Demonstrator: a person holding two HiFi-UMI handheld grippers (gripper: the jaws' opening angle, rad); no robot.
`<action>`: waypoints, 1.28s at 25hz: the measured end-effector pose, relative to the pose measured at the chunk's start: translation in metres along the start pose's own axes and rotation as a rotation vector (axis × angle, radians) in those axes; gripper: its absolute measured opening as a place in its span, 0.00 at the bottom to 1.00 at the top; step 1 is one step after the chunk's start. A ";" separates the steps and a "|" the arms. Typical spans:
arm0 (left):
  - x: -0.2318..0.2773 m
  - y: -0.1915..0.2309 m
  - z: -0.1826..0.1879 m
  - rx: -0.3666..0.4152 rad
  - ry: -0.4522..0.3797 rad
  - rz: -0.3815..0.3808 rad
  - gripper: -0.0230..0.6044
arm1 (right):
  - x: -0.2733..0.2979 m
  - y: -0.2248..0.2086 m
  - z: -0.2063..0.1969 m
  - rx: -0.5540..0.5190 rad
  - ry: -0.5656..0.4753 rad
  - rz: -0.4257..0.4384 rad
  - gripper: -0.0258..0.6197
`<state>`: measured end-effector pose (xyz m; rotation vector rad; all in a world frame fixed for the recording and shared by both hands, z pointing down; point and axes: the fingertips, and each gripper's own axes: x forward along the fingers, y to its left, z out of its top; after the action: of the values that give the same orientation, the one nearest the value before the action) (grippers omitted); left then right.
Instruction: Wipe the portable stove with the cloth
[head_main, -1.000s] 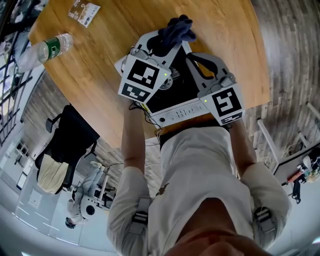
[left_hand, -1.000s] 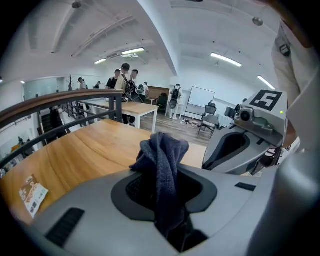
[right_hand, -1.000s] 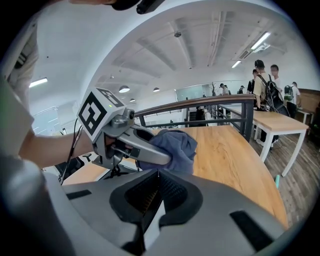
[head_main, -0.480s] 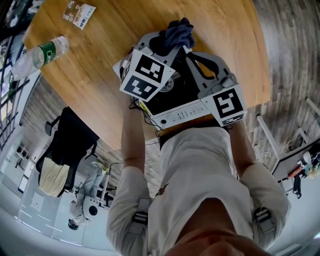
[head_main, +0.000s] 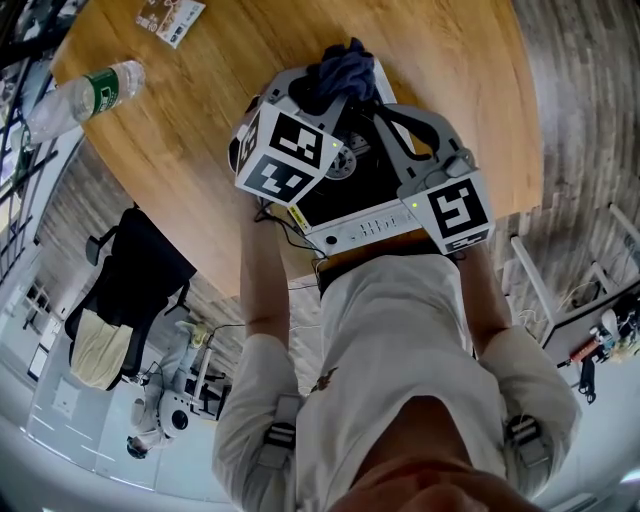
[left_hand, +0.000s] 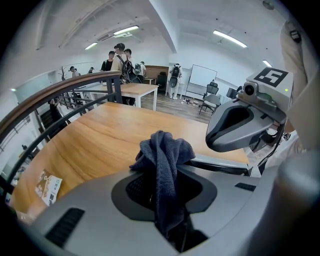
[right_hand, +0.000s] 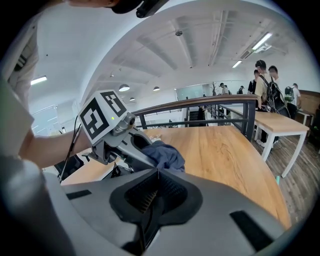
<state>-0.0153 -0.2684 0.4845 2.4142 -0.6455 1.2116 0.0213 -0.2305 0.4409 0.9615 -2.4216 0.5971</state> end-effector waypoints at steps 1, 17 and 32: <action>-0.002 0.001 -0.003 -0.001 0.001 0.006 0.21 | 0.000 0.001 0.000 -0.004 0.000 0.002 0.07; -0.043 0.018 -0.047 -0.083 0.000 0.078 0.21 | 0.015 0.034 0.006 -0.055 0.019 0.048 0.07; -0.076 0.035 -0.087 -0.148 -0.005 0.118 0.21 | 0.033 0.068 0.013 -0.093 0.039 0.086 0.07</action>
<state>-0.1313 -0.2352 0.4757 2.2858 -0.8585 1.1594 -0.0520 -0.2096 0.4334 0.8043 -2.4427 0.5231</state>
